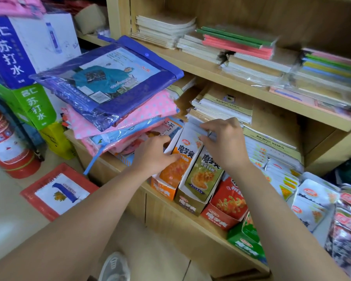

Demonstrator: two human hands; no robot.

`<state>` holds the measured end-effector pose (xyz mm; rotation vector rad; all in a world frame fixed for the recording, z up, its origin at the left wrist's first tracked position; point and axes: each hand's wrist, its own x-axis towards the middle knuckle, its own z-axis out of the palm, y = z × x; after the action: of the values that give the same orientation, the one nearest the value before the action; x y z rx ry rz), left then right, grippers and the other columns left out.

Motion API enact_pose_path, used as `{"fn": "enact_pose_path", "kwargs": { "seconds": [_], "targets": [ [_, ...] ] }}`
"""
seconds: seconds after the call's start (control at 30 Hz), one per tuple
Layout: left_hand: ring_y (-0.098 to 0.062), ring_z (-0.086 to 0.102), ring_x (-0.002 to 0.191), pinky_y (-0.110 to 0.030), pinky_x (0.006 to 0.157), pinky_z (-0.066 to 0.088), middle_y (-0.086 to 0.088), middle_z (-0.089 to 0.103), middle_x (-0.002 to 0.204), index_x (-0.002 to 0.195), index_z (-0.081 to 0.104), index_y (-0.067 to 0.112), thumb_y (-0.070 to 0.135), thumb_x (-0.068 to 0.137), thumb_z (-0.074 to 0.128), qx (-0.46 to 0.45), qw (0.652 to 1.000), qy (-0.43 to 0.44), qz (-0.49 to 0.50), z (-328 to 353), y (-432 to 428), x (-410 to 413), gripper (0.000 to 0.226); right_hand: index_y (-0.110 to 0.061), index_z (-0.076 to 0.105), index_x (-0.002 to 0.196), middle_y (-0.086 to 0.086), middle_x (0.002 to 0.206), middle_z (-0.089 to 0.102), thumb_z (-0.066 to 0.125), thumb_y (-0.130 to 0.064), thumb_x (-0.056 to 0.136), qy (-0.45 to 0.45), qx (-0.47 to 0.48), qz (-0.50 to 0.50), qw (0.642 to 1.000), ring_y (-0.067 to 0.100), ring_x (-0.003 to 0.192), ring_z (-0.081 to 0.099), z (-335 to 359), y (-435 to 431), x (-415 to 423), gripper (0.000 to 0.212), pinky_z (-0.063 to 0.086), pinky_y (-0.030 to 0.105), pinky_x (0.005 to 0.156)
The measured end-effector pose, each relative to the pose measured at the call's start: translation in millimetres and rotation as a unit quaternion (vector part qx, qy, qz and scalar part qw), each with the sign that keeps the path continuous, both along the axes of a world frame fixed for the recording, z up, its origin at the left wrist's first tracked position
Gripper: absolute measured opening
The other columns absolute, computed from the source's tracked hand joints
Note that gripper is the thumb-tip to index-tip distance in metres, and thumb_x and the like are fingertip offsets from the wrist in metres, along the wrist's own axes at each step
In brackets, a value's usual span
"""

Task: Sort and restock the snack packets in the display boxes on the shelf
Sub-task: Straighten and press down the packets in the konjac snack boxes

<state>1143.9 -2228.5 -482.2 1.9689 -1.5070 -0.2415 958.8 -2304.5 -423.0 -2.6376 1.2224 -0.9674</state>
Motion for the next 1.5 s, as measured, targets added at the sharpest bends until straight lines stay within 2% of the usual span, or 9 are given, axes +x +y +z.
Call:
{"fn": "enact_pose_path", "kwargs": {
  "seconds": [0.1, 0.17, 0.27, 0.43, 0.67, 0.8, 1.07, 1.27, 1.5],
  "targets": [
    [-0.015, 0.064, 0.095, -0.029, 0.06, 0.048, 0.009, 0.067, 0.112, 0.121, 0.06, 0.031, 0.042, 0.078, 0.082, -0.021, 0.999, -0.034, -0.026, 5, 2, 0, 0.049, -0.014, 0.074, 0.118, 0.005, 0.112, 0.075, 0.074, -0.007, 0.085, 0.026, 0.02, 0.037, 0.999, 0.037, 0.111, 0.06, 11, 9, -9, 0.033, 0.049, 0.057, 0.091],
    [-0.017, 0.058, 0.119, -0.031, 0.067, 0.057, 0.004, 0.045, 0.151, 0.154, 0.03, 0.036, 0.031, 0.077, 0.082, -0.002, 0.996, -0.073, -0.053, 8, 0, -1, 0.093, -0.013, 0.07, 0.126, 0.005, 0.124, 0.071, 0.074, -0.01, 0.087, 0.035, 0.038, 0.049, 0.997, 0.033, 0.119, 0.062, 19, 16, -16, 0.039, 0.05, 0.057, 0.097],
    [-0.021, 0.039, 0.14, -0.023, 0.064, 0.055, 0.01, 0.01, 0.166, 0.16, 0.001, 0.039, 0.016, 0.074, 0.083, -0.005, 0.985, -0.14, -0.102, 19, -6, -7, 0.121, -0.015, 0.065, 0.134, 0.002, 0.135, 0.066, 0.074, -0.017, 0.09, 0.043, 0.053, 0.022, 0.997, 0.026, 0.123, 0.062, 37, 22, -29, 0.045, 0.05, 0.041, 0.104],
    [-0.022, 0.019, 0.147, -0.032, 0.093, 0.053, 0.02, -0.018, 0.165, 0.158, -0.013, 0.04, -0.004, 0.074, 0.071, -0.009, 0.969, -0.199, -0.149, 31, -16, -18, 0.127, -0.02, 0.054, 0.145, 0.005, 0.14, 0.062, 0.074, -0.038, 0.09, 0.084, 0.095, -0.024, 0.992, 0.029, 0.124, 0.06, 47, 20, -54, 0.061, 0.049, 0.041, 0.102],
    [-0.032, 0.004, 0.155, -0.018, 0.053, 0.037, 0.028, -0.02, 0.162, 0.156, -0.009, 0.046, -0.017, 0.08, 0.056, 0.021, 0.974, -0.162, -0.159, 28, -23, -26, 0.118, -0.03, 0.017, 0.161, -0.012, 0.168, 0.012, 0.055, -0.069, 0.089, 0.217, 0.107, -0.003, 0.97, 0.018, 0.153, 0.017, 17, 17, -66, 0.091, 0.016, 0.041, 0.119],
    [-0.026, 0.028, 0.149, -0.039, 0.072, 0.059, 0.026, -0.003, 0.165, 0.158, 0.011, 0.047, -0.015, 0.075, 0.064, -0.024, 0.974, -0.125, -0.189, 25, -27, -16, 0.116, -0.03, 0.019, 0.161, -0.013, 0.168, 0.013, 0.058, -0.063, 0.091, 0.21, 0.099, -0.004, 0.973, 0.019, 0.152, 0.018, 13, 11, -68, 0.087, 0.018, 0.043, 0.118],
    [-0.007, 0.038, 0.142, -0.041, 0.108, 0.046, 0.016, 0.034, 0.159, 0.151, 0.044, 0.032, 0.009, 0.092, 0.07, -0.126, 0.979, -0.013, -0.159, 15, -25, -2, 0.068, -0.023, 0.048, 0.15, -0.002, 0.159, 0.042, 0.069, -0.044, 0.09, 0.151, 0.026, -0.002, 0.988, 0.024, 0.142, 0.04, 10, 17, -65, 0.067, 0.03, 0.051, 0.108],
    [-0.012, 0.05, 0.126, -0.047, 0.089, 0.055, 0.016, 0.037, 0.149, 0.153, 0.04, 0.033, 0.019, 0.101, 0.058, -0.093, 0.984, -0.024, -0.149, 22, -27, -5, 0.057, -0.026, 0.04, 0.154, -0.006, 0.163, 0.031, 0.063, -0.054, 0.093, 0.193, 0.037, 0.033, 0.98, 0.018, 0.151, 0.026, 7, 21, -61, 0.071, 0.024, 0.044, 0.115],
    [-0.013, 0.037, 0.14, -0.048, 0.101, 0.049, 0.015, 0.03, 0.157, 0.156, 0.033, 0.038, 0.034, 0.1, 0.059, -0.051, 0.989, -0.004, -0.138, 27, -23, -9, 0.062, -0.027, 0.057, 0.142, -0.007, 0.158, 0.041, 0.068, -0.048, 0.091, 0.15, 0.074, 0.035, 0.985, 0.018, 0.146, 0.034, 14, 18, -61, 0.056, 0.028, 0.046, 0.11]
  ]
}}
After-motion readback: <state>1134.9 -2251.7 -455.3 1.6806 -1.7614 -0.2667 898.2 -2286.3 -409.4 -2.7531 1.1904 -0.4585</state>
